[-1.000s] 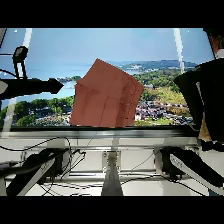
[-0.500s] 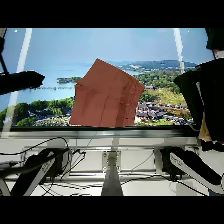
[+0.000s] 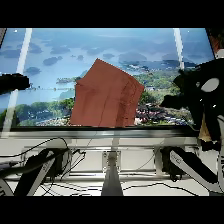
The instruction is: Fold the clothes and pants, and hang the long-sleeved shirts on hangers.
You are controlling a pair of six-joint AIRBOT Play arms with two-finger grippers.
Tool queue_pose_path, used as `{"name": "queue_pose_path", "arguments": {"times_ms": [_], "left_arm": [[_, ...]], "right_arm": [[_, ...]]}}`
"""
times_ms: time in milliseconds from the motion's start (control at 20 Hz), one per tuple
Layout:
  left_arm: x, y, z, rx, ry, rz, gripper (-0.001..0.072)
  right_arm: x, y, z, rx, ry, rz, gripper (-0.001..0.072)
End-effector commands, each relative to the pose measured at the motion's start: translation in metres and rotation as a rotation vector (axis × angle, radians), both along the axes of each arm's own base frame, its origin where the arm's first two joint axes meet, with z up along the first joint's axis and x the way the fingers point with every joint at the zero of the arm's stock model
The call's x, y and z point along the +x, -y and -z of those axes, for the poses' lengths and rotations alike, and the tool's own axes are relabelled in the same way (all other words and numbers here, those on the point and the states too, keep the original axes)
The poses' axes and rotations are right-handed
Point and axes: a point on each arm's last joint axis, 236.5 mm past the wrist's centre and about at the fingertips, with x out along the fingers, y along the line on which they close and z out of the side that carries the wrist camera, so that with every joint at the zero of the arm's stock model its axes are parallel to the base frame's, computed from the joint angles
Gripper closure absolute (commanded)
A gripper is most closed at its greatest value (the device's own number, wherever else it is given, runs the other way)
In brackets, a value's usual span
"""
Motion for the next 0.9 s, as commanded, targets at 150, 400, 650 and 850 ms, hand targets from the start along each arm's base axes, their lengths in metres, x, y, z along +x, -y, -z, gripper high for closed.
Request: {"name": "queue_pose_path", "arguments": {"times_ms": [150,400,650,850], "left_arm": [[-0.009,-0.005,0.053,-0.018,-0.167,0.001,0.016],[-0.044,0.028,0.135,-0.221,-0.457,0.007,0.016],[-0.064,0.056,0.191,-0.375,-0.551,-0.031,0.016],[-0.083,0.063,0.219,-0.402,-0.621,-0.046,0.016]], "right_arm": [[-0.045,-0.071,0.047,0.351,-0.159,0.236,0.0208],[-0.044,-0.095,0.064,0.331,-0.17,0.206,0.0202],[-0.049,-0.118,0.079,0.291,-0.164,0.152,0.0202],[-0.04,-0.126,0.078,0.282,-0.12,0.147,0.0305]]}}
